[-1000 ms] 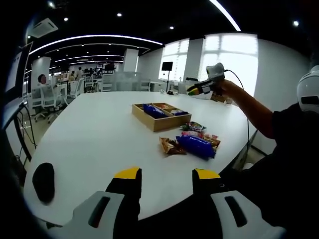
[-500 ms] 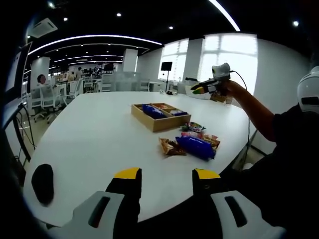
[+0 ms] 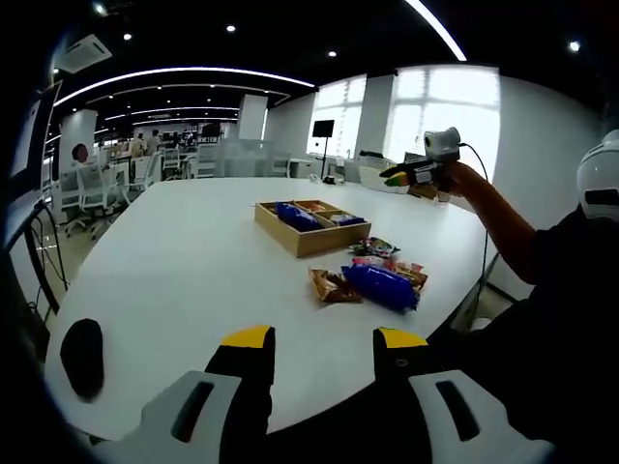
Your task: Pick up the scattered marshmallows, QQ candies, Oreo cookies, and mixed nuts on the table and sort them into separate containers
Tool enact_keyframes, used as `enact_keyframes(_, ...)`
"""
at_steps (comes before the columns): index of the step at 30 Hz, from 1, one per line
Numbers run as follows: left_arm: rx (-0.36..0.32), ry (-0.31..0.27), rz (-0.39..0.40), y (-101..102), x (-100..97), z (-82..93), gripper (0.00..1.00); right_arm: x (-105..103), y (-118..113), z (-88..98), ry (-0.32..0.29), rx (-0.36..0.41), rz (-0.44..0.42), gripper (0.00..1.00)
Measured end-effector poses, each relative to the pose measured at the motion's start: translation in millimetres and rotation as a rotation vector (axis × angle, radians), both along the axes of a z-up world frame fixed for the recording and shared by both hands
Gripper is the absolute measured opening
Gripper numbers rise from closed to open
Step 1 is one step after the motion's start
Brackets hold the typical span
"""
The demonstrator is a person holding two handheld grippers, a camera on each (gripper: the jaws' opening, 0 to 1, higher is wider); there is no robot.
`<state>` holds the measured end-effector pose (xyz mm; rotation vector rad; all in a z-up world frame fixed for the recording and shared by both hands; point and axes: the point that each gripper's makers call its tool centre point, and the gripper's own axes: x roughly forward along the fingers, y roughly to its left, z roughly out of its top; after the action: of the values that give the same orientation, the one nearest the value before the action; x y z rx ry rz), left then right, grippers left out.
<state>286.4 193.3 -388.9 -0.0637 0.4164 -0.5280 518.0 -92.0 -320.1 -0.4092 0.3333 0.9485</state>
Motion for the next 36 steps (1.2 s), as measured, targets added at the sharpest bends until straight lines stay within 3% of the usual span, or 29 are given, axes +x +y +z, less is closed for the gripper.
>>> enact_keyframes(20, -0.001, 0.009, -0.002, -2, 4.1, -3.3, 0.46, -46, -10, -10.9, -0.003, 0.059, 0.001, 0.26)
enact_keyframes(36, 0.0, 0.006, -0.007, -5, 7.1, -2.8, 0.46, -80, -12, -6.7, -0.029, 0.109, -0.008, 0.26)
